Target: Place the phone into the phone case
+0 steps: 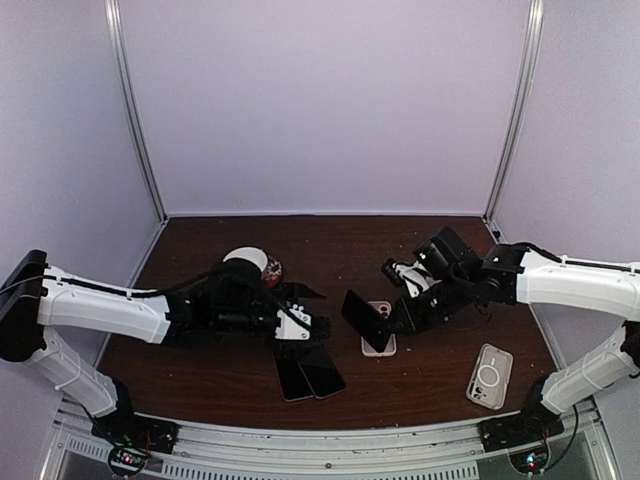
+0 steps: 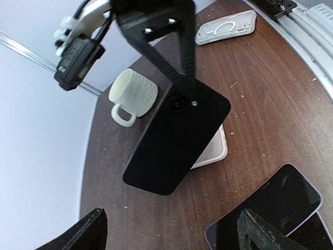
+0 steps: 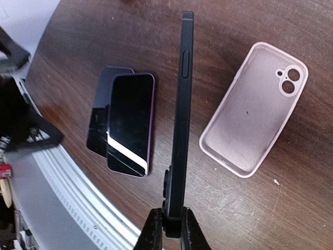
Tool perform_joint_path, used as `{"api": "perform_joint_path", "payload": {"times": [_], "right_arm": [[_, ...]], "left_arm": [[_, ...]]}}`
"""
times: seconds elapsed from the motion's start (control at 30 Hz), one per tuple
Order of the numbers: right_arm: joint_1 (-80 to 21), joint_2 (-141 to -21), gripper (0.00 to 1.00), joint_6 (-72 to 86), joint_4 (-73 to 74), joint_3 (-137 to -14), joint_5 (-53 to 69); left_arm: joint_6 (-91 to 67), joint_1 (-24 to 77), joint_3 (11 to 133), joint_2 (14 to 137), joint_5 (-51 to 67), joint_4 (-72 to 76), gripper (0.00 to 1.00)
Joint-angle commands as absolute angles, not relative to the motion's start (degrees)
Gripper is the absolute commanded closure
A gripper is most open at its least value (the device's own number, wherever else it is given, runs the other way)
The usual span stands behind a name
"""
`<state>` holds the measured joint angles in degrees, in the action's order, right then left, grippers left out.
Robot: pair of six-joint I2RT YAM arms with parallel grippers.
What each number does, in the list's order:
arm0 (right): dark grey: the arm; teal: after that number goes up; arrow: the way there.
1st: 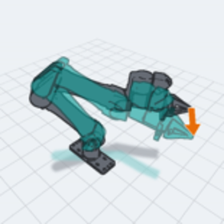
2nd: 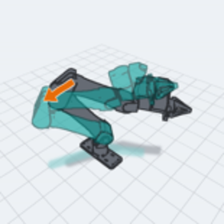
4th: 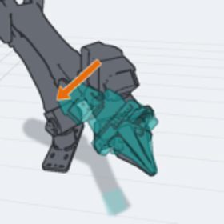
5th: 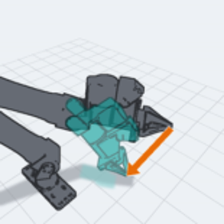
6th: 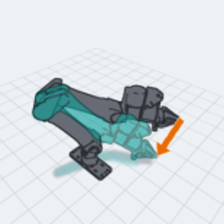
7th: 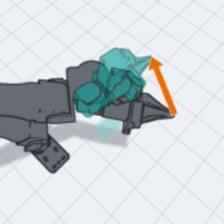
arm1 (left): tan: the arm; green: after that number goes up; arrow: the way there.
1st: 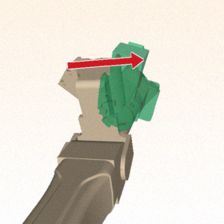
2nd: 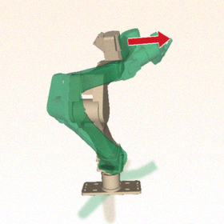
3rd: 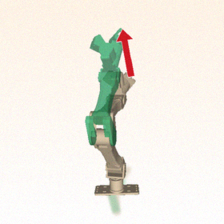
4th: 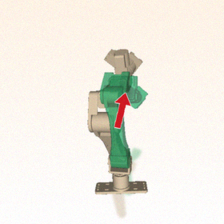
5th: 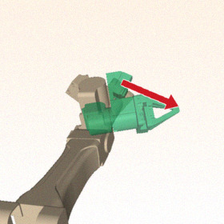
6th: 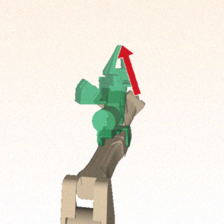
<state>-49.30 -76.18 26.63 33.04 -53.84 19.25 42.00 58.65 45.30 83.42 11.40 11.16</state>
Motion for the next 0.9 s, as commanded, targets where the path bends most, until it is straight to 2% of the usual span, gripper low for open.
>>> {"api": "perform_joint_path", "payload": {"times": [0.0, 0.27, 0.57, 0.73, 0.87], "right_arm": [[-47.14, -73.14, 1.0, 32.3, 34.0, -62.89, 24.16], [-47.07, -71.47, 1.0, 34.56, 39.03, -76.02, 26.19], [-47.43, -68.41, 1.0, 37.29, 34.71, -77.23, 28.74], [-48.37, -68.93, 1.0, 38.56, 32.81, -76.37, 30.18], [-48.69, -68.87, 1.0, 39.26, 31.0, -75.39, 30.57]], "left_arm": [[53.34, 61.88, 41.0, 82.69, -4.86, 34.19, 0.08], [77.56, 63.87, 40.59, 85.12, -13.5, 61.1, 0.02], [93.01, 63.98, 44.89, 92.25, -13.8, 68.7, 0.04], [96.73, 63.97, 49.53, 97.65, -16.06, 74.28, 0.13], [97.79, 63.93, 50.14, 99.91, -15.98, 78.7, 0.33]]}}
